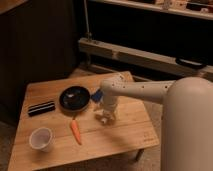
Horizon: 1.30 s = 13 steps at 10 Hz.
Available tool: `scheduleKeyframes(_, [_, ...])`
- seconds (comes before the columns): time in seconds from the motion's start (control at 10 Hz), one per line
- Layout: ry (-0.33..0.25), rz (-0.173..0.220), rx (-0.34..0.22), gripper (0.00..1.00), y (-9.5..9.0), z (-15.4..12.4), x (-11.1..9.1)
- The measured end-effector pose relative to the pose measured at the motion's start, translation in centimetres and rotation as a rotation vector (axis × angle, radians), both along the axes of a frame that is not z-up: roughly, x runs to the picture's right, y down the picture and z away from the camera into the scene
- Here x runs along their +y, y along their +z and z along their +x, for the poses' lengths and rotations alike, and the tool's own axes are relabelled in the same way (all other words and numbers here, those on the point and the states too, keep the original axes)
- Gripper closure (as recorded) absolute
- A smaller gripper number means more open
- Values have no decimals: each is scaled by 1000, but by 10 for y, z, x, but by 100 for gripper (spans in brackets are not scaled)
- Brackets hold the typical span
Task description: Stand the bottle upright
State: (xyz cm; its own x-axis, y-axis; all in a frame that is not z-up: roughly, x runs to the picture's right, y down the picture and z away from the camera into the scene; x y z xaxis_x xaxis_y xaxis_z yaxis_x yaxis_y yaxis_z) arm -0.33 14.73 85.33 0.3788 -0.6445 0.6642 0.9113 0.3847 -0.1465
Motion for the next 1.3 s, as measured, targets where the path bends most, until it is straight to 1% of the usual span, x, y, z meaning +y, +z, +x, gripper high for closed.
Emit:
scheduleKeyframes(0.4, [-14, -29, -8, 20, -9, -5, 9])
scheduleKeyframes(0.7, [-17, -49, -17, 20, -9, -7, 14])
scheduleKeyframes(0.8, [-18, -56, -21, 22, -9, -8, 16])
scheduleKeyframes(1.0, [-20, -64, -28, 40, -10, -8, 17])
scheduleKeyframes(1.1, [-21, -66, -32, 42, -10, -8, 17])
scheduleKeyframes(1.3, [-25, -72, -35, 42, -11, -8, 19])
